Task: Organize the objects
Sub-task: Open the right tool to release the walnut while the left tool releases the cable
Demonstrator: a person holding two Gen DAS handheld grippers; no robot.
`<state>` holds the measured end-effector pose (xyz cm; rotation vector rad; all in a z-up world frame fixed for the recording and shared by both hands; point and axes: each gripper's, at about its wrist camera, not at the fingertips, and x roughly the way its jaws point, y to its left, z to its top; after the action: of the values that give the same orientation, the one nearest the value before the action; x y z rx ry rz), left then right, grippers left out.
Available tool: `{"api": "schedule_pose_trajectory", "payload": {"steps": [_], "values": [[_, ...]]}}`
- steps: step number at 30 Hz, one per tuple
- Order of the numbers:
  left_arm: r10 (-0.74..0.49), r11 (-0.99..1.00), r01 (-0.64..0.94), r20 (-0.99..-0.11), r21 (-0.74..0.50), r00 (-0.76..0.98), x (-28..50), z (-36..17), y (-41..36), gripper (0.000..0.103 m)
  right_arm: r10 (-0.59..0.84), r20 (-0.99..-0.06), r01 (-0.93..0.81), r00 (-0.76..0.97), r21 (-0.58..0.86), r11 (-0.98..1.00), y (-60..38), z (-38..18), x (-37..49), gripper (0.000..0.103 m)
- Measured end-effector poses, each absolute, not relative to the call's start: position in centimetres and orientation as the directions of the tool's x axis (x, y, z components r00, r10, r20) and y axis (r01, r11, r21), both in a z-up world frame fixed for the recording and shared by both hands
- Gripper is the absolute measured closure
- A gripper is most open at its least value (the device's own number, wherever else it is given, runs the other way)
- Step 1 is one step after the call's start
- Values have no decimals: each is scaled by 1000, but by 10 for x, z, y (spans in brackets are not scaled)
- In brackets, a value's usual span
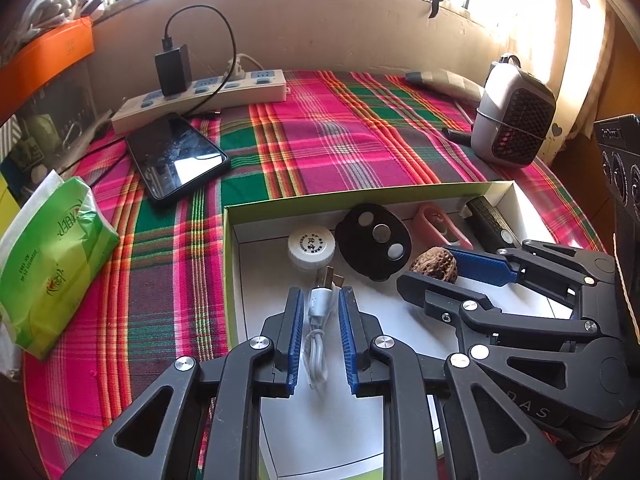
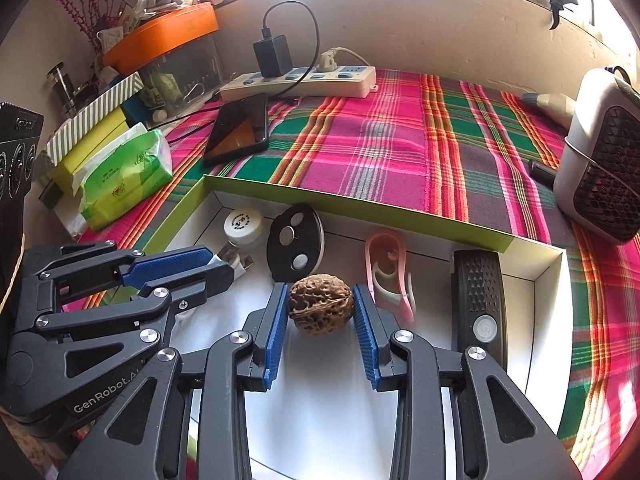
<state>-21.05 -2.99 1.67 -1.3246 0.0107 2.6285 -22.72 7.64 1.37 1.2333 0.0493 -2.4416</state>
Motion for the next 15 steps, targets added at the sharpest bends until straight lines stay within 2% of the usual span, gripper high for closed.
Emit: {"api": "schedule_pose_trajectory", "payload": {"steps": [5, 10, 15], "values": [[173, -981, -175, -795, -85, -581, -207, 18, -31, 86, -340, -776, 363, -531, 154, -919, 77, 15, -225, 63], [167, -983, -163, -789, -86, -591, -202, 21, -35, 80, -339, -768, 359, -543, 153, -921, 79, 18, -222, 63], [163, -985, -150, -783, -90, -600, -195, 26, -40, 78, -336, -763, 351, -552, 152, -924, 80, 21, -217, 60]]}}
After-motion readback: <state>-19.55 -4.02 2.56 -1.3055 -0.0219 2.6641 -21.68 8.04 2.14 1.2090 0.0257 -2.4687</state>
